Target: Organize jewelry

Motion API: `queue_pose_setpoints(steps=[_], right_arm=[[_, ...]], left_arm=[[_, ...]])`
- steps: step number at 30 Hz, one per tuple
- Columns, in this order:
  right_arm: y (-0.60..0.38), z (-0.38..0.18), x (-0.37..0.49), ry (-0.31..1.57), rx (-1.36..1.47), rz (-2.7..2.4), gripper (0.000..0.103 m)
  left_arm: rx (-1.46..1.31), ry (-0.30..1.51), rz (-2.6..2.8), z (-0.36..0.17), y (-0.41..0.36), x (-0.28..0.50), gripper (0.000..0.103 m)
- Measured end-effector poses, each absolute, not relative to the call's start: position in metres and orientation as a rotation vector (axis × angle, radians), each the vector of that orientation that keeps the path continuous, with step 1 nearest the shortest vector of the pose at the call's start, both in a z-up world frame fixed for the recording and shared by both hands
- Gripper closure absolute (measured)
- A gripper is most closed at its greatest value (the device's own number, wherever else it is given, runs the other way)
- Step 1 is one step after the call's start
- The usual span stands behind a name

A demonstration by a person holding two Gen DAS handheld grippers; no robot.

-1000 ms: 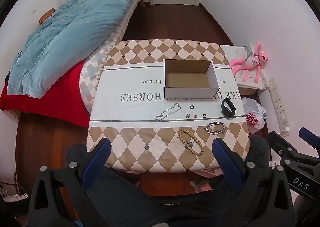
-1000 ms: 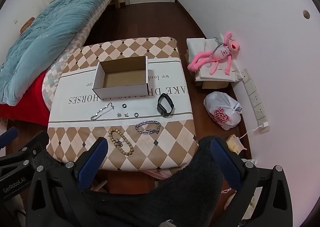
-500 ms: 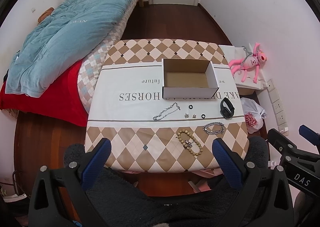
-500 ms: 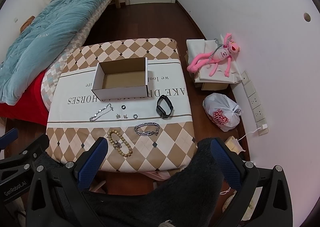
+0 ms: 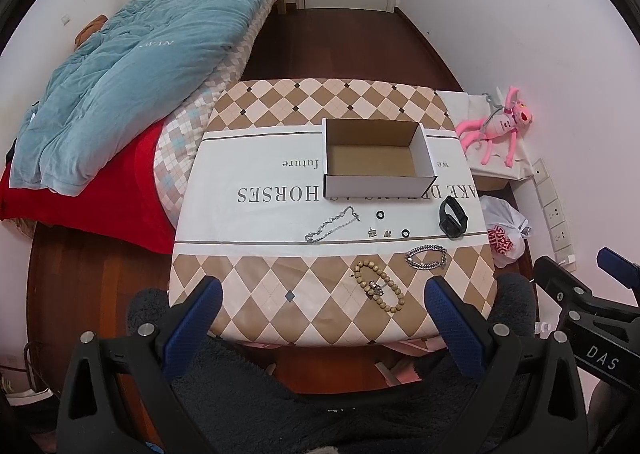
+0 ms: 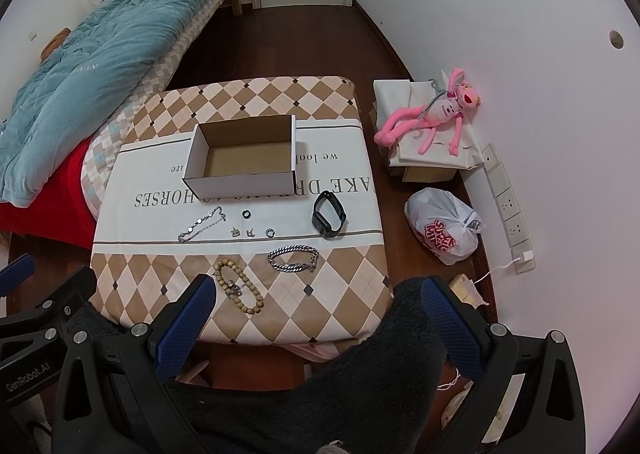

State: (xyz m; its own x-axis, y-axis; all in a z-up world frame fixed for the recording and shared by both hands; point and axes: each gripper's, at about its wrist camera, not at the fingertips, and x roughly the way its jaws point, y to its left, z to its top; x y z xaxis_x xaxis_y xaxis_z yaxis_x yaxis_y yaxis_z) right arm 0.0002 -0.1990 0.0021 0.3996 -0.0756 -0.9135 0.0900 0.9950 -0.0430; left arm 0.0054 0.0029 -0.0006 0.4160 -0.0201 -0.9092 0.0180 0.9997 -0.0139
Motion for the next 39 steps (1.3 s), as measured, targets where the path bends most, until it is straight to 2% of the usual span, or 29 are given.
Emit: queue_pose_setpoints(steps=[39], right_arm=[[-0.203,0.0038,0.0027,1.15,0.005,-0.108,0.0]], left_arm=[[-0.01,1.139,-0.04,0.0044,-0.0005,0.0088,0.0]])
